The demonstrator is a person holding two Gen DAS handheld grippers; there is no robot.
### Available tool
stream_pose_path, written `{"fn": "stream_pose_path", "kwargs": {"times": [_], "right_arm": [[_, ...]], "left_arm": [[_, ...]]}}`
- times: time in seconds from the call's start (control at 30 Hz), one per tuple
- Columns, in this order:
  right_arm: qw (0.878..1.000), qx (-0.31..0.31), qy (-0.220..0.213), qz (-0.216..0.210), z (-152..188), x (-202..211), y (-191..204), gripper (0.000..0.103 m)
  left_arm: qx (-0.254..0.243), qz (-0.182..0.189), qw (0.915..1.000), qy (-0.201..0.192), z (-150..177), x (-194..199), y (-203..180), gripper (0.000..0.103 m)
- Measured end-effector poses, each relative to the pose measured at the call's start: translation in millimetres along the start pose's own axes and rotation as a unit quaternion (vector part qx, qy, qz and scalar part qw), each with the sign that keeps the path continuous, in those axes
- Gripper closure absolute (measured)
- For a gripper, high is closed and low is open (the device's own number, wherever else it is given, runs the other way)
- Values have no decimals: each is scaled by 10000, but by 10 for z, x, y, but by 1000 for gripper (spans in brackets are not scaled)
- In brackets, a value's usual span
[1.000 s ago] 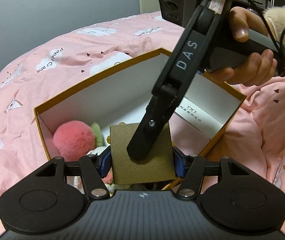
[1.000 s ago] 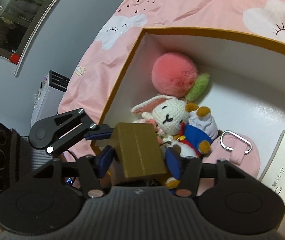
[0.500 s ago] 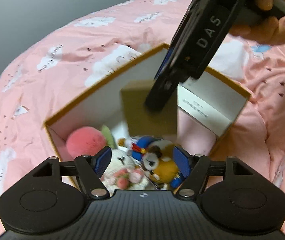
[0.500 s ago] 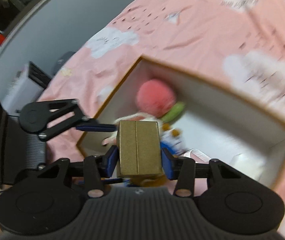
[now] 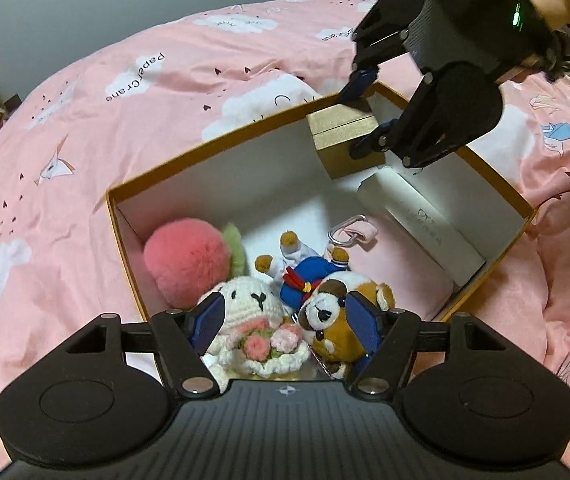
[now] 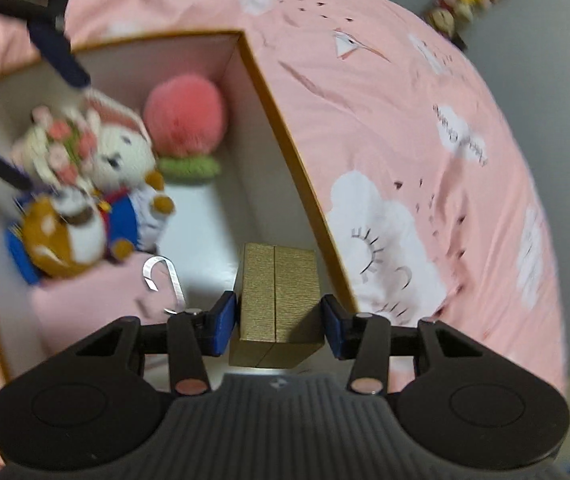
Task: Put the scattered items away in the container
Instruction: 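Lower the gold box into the box corner and open the right gripper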
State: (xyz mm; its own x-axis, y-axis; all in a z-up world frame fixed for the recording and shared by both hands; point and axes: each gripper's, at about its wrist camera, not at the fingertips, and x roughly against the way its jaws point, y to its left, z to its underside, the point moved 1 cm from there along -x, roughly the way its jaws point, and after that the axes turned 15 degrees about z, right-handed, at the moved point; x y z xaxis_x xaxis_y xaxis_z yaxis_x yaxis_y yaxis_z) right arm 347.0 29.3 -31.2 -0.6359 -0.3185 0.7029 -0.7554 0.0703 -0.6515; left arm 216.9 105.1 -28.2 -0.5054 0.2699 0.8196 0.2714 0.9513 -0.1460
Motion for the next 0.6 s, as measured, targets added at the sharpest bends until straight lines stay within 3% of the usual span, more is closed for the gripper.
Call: {"fn": "stream_pose_path", "kwargs": {"times": [0.2,0.37,0.6], "right_arm": [[9964,819,99,173,67,-266,189,54],[9909,1262,454,112,156,-405,179,54],[9896,1178,815,108,170,-405,113,53]], "left_arm": [[-89,61,9999,-35,12,12,-15,24],[-55,85,9999,-33,-84,29,43,24],[38,51,9997,-217,-131,41,90,24]]}}
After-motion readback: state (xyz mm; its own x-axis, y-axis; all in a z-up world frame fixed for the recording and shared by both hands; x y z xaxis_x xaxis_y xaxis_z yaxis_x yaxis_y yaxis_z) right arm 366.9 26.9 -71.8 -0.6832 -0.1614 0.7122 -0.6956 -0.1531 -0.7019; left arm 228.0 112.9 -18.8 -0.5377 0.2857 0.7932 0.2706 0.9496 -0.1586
